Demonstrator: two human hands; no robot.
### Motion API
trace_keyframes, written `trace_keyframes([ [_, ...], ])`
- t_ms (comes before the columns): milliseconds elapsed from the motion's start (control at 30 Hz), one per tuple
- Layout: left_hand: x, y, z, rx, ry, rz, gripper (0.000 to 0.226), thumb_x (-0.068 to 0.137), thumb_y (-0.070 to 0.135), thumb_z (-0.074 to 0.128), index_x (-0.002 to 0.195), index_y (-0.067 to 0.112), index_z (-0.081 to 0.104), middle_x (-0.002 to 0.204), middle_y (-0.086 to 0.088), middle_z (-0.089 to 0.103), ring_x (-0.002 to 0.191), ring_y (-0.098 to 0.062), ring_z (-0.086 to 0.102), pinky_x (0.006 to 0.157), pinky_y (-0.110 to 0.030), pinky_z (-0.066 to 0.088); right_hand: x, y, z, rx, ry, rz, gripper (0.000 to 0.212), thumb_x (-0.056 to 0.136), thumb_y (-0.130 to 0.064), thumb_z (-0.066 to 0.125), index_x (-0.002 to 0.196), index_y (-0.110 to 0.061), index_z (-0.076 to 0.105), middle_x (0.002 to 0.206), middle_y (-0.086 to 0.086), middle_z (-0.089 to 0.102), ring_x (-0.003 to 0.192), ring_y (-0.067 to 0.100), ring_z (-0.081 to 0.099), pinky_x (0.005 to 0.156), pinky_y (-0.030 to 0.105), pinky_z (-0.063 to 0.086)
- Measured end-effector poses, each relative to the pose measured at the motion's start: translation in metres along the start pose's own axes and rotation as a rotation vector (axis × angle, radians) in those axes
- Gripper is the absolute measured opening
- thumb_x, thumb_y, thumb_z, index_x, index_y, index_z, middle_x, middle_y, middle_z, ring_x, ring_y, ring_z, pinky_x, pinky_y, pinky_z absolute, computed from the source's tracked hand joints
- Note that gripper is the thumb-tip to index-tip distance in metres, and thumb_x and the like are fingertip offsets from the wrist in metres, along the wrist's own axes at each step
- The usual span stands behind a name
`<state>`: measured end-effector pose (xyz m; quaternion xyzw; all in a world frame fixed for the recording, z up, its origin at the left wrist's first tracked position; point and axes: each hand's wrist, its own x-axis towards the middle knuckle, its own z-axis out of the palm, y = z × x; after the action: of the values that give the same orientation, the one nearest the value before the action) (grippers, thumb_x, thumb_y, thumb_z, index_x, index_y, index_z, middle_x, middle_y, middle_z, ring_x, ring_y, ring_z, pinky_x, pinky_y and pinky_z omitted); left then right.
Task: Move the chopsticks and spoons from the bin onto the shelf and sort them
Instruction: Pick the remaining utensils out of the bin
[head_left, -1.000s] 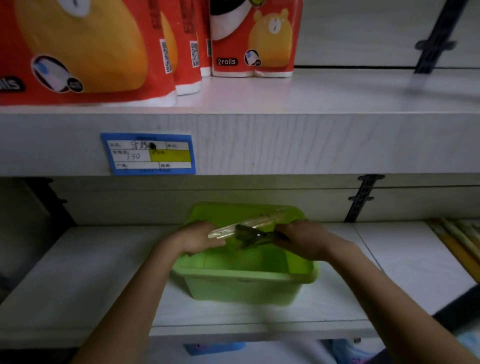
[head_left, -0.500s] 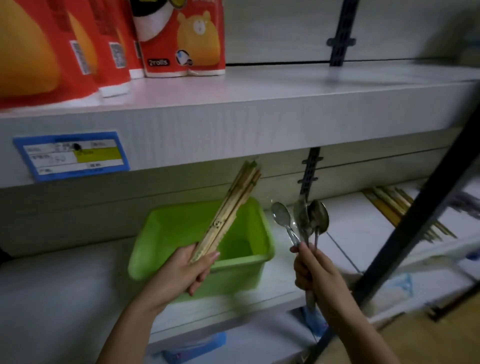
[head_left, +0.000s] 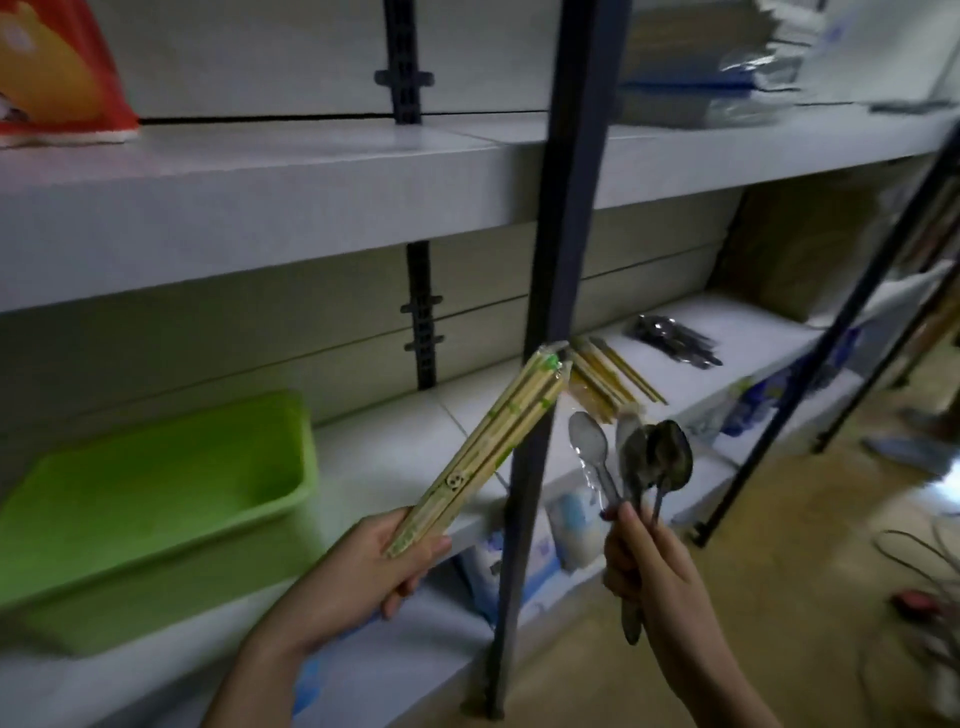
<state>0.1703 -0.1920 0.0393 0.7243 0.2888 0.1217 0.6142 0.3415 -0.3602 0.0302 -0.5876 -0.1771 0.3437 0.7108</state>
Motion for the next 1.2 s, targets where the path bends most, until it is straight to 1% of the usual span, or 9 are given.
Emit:
trace_keyframes([
  [167, 0.039, 0.013, 0.081, -0.022, -0.055, -0.019, 0.018, 0.091, 0.024, 0.055, 0.098, 0.009, 0.061, 0.052, 0.004, 0.050, 0.045, -0.008, 0.045, 0.043, -0.021, 0.038, 0.011, -0.009, -0.080, 0.001, 0.134, 0.004, 0.025, 0.097, -0.025, 0.037, 0.087, -0.008, 0.052, 0.053, -0.005, 0.028, 0.038, 0.005, 0.024, 0.035, 0.015, 0.022],
  [333, 0.084, 0.022, 0.140, -0.064, -0.033, -0.044, 0.012, 0.092, 0.025, 0.053, 0.096, 0.015, 0.059, 0.056, 0.003, 0.049, 0.045, -0.007, 0.044, 0.045, -0.019, 0.039, 0.030, -0.020, -0.131, -0.013, 0.178, 0.011, 0.025, 0.096, -0.027, 0.038, 0.091, -0.008, 0.054, 0.056, -0.003, 0.029, 0.046, 0.008, 0.025, 0.046, 0.023, 0.020],
  [467, 0.129, 0.023, 0.169, -0.033, 0.007, -0.074, 0.015, 0.093, 0.028, 0.053, 0.097, 0.015, 0.058, 0.055, 0.003, 0.049, 0.045, -0.009, 0.044, 0.048, -0.025, 0.038, 0.058, -0.023, -0.167, -0.002, 0.212, 0.052, 0.027, 0.097, -0.028, 0.038, 0.092, -0.007, 0.056, 0.056, -0.003, 0.030, 0.041, 0.004, 0.028, 0.038, 0.015, 0.026],
  [567, 0.168, 0.023, 0.187, -0.038, 0.023, -0.070, 0.011, 0.093, 0.027, 0.051, 0.100, 0.021, 0.057, 0.055, 0.003, 0.050, 0.047, -0.010, 0.045, 0.048, -0.025, 0.039, 0.088, -0.025, -0.191, -0.008, 0.211, 0.082, 0.027, 0.097, -0.027, 0.039, 0.092, -0.006, 0.055, 0.057, -0.002, 0.032, 0.041, 0.004, 0.030, 0.037, 0.015, 0.028],
  [700, 0.228, 0.029, 0.206, -0.067, 0.072, -0.078, 0.015, 0.093, 0.022, 0.053, 0.084, 0.010, 0.053, 0.055, -0.001, 0.047, 0.047, -0.013, 0.044, 0.047, -0.025, 0.039, 0.141, -0.033, -0.212, -0.073, 0.199, 0.115, 0.028, 0.097, -0.027, 0.039, 0.095, -0.006, 0.056, 0.057, -0.002, 0.036, 0.048, 0.007, 0.031, 0.045, 0.019, 0.028],
  [833, 0.288, 0.038, 0.216, -0.082, 0.152, -0.083, 0.014, 0.093, 0.020, 0.053, 0.088, 0.008, 0.056, 0.056, -0.003, 0.048, 0.047, -0.014, 0.043, 0.047, -0.024, 0.037, 0.202, -0.050, -0.229, -0.150, 0.160, 0.112, 0.030, 0.096, -0.030, 0.040, 0.096, -0.004, 0.056, 0.058, -0.002, 0.037, 0.049, 0.008, 0.031, 0.048, 0.021, 0.028],
  [1000, 0.347, 0.043, 0.226, 0.000, 0.268, -0.094, 0.016, 0.094, 0.026, 0.049, 0.079, 0.021, 0.051, 0.063, -0.001, 0.049, 0.053, -0.015, 0.042, 0.051, -0.025, 0.033, 0.270, -0.062, -0.248, -0.212, 0.110, 0.107, 0.030, 0.096, -0.031, 0.040, 0.092, -0.006, 0.056, 0.056, -0.005, 0.037, 0.045, 0.005, 0.031, 0.044, 0.018, 0.028],
  [1100, 0.370, 0.040, 0.228, 0.101, 0.331, -0.134, 0.008, 0.094, 0.028, 0.049, 0.093, 0.022, 0.053, 0.068, 0.000, 0.054, 0.061, -0.015, 0.049, 0.054, -0.025, 0.036, 0.305, -0.064, -0.258, -0.240, 0.091, 0.114, 0.028, 0.096, -0.030, 0.040, 0.087, -0.009, 0.056, 0.057, -0.004, 0.039, 0.047, 0.005, 0.032, 0.046, 0.019, 0.029],
  [1200, 0.388, 0.036, 0.230, 0.144, 0.381, -0.186, 0.021, 0.094, 0.027, 0.050, 0.108, 0.014, 0.058, 0.071, 0.002, 0.058, 0.062, -0.012, 0.054, 0.054, -0.023, 0.040, 0.340, -0.070, -0.266, -0.253, 0.070, 0.116, 0.026, 0.097, -0.027, 0.040, 0.087, -0.009, 0.054, 0.060, -0.001, 0.039, 0.051, 0.008, 0.032, 0.045, 0.018, 0.029],
])
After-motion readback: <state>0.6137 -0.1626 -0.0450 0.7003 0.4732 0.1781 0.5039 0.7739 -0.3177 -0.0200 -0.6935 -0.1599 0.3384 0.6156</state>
